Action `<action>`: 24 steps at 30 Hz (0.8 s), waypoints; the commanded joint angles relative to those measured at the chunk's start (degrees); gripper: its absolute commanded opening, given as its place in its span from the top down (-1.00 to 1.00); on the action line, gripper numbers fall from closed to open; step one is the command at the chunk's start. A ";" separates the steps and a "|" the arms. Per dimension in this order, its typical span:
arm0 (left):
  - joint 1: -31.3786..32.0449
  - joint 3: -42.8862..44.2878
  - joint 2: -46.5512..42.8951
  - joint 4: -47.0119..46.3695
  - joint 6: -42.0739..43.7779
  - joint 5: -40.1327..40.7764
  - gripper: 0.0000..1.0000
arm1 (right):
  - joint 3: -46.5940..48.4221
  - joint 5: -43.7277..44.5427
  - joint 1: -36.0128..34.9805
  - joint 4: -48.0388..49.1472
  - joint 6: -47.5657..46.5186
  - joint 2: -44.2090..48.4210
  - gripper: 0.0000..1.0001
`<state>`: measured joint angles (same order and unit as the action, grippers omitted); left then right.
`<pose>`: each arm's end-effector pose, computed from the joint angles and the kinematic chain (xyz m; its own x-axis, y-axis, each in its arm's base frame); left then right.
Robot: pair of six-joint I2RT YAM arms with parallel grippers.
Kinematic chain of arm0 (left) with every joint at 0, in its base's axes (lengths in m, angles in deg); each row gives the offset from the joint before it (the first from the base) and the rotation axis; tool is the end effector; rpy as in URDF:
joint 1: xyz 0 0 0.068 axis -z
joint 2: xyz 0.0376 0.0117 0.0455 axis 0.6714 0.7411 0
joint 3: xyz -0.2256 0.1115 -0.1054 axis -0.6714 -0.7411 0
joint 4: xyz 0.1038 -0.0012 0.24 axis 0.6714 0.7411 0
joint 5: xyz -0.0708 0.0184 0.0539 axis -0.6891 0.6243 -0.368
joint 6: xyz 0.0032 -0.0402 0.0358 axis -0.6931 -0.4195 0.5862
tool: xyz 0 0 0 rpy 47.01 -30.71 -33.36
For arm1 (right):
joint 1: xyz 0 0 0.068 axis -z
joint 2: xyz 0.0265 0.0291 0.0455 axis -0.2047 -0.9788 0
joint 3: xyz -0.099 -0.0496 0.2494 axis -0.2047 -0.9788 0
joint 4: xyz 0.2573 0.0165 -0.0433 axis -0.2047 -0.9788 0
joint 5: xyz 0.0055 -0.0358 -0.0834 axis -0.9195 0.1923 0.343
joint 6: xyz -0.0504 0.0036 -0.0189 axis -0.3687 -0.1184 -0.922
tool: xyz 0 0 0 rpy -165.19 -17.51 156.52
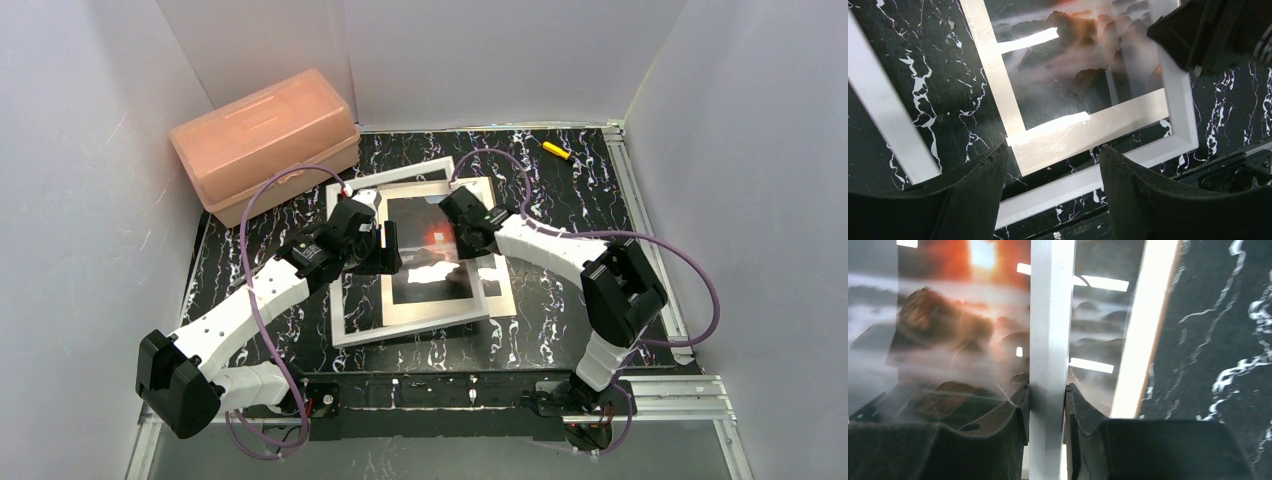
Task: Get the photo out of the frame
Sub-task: Pick up the photo frame item from the photo frame, then place the photo frame item at the center of the board.
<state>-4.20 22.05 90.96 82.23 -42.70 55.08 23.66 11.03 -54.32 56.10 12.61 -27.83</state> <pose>0.2026 -0.1549 0.3014 -0.7221 -0.0811 -0.6870 0.2342 0.9058 -0.3531 0.2750 0.2340 0.2225 -0.7669 -0.1928 -0.6121 -0.1846 0.9798 -0.0774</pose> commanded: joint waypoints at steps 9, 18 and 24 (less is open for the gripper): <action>-0.74 -1.90 -0.45 0.88 0.48 1.84 -0.32 | -0.74 7.27 -10.38 4.06 17.44 1.38 0.77; -4.40 -5.11 1.31 -2.00 -2.14 -2.32 -0.30 | -2.14 7.77 -10.46 7.07 19.39 1.68 0.73; -4.75 -4.25 3.34 -1.94 -1.08 -4.01 -0.31 | -4.40 2.13 -10.45 10.71 19.61 1.60 -0.09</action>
<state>-8.70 17.24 93.19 80.41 -44.43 53.07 19.42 15.53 -65.03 60.95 30.47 -27.85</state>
